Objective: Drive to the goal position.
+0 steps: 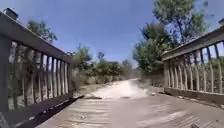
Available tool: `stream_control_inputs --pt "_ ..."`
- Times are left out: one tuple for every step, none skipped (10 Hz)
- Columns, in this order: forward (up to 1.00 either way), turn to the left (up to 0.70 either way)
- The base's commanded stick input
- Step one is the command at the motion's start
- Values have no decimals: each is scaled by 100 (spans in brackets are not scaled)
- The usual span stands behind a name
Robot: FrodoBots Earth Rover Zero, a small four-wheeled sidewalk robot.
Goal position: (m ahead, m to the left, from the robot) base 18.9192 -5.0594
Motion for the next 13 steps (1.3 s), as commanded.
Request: stream_control_inputs --pt "70 -14" --pt "70 -14" --pt "70 -8" --pt "70 0" --pt "70 0" --pt "70 0" --pt "70 0" --pt "70 0" --pt "70 0" --pt "70 0" --pt "70 0" --pt "70 0" --pt "70 0"
